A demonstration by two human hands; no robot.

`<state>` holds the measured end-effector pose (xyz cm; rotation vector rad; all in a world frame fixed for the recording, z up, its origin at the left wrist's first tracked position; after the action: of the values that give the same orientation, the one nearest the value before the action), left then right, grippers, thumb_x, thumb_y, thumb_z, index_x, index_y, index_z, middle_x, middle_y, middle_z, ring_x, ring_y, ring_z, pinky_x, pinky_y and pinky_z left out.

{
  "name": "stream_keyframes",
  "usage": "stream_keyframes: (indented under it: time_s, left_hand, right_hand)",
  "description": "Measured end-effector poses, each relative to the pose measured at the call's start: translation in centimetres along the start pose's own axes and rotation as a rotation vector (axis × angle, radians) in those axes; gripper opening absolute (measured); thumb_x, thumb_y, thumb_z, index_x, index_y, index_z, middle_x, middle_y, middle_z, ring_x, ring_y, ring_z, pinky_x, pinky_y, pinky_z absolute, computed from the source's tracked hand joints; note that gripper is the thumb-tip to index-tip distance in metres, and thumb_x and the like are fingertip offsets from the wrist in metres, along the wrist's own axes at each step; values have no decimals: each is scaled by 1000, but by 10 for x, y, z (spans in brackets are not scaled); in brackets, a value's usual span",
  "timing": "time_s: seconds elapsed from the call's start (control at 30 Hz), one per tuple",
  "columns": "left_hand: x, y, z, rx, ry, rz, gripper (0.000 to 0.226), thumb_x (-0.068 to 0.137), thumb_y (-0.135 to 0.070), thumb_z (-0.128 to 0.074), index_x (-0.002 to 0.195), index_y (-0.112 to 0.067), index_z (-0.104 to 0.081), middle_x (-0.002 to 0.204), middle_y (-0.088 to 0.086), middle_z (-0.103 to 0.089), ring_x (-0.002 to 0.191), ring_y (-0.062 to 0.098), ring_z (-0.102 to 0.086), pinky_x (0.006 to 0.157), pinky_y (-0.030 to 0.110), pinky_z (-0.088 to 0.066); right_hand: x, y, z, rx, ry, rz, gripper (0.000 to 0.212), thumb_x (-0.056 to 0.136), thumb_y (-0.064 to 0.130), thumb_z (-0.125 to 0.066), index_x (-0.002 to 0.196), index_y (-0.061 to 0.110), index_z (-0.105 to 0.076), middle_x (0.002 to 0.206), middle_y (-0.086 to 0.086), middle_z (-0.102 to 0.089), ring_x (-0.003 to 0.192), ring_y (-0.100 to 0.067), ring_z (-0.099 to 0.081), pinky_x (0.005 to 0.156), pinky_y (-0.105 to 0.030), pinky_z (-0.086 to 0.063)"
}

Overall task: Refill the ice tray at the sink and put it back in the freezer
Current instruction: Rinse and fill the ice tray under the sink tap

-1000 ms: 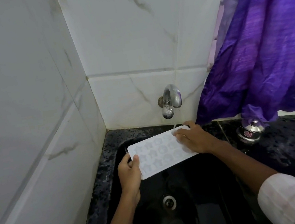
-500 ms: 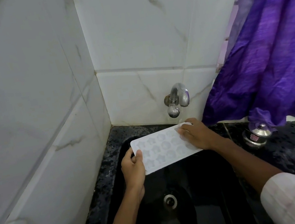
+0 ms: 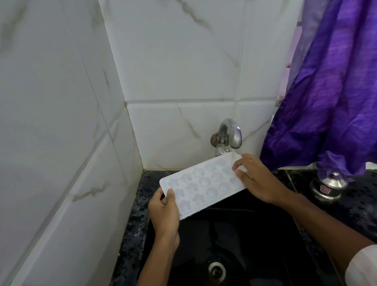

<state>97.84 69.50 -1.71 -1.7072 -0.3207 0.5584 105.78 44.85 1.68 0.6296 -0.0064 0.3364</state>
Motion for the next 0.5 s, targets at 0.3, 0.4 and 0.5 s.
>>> stream_keyframes:
  time_s: [0.3,0.4,0.5]
  left_hand:
    - [-7,1,-7,-11,27,-2,18,103,-14,-50,108,-20,-67,100,5,-76,90,21,-74,78,42,-62]
    - [-9,1,-8,-8,27,-4,20,103,-15,-50,112,-18,-67,99,4,-76,87,18,-74,72,36,-62]
    - [-8,0,-8,-7,14,9,20,103,-16,-50,114,-19,-66,97,3,-76,85,17,-74,69,35,-62]
  right_hand:
    - [-7,-5,-1,-85,131,-41,35,102,48,-38,129,38,-58,161,-6,-11,146,-31,-20,119,-44,-22]
    - [-7,-3,-1,-119,116,-56,38,102,50,-34,131,37,-55,161,-5,-10,144,-33,-22,117,-45,-23]
    - [-9,-1,-5,-128,127,-65,38,100,54,-35,132,42,-52,161,-5,-8,144,-35,-18,116,-49,-24]
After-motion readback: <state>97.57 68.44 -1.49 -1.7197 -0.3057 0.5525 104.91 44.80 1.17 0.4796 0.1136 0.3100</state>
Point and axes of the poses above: each hand's wrist, its own x-axis towards the middle knuckle, its own z-axis out of the back of the hand, y = z × x, the point moved 4 cm from there along x, towards the middle knuckle
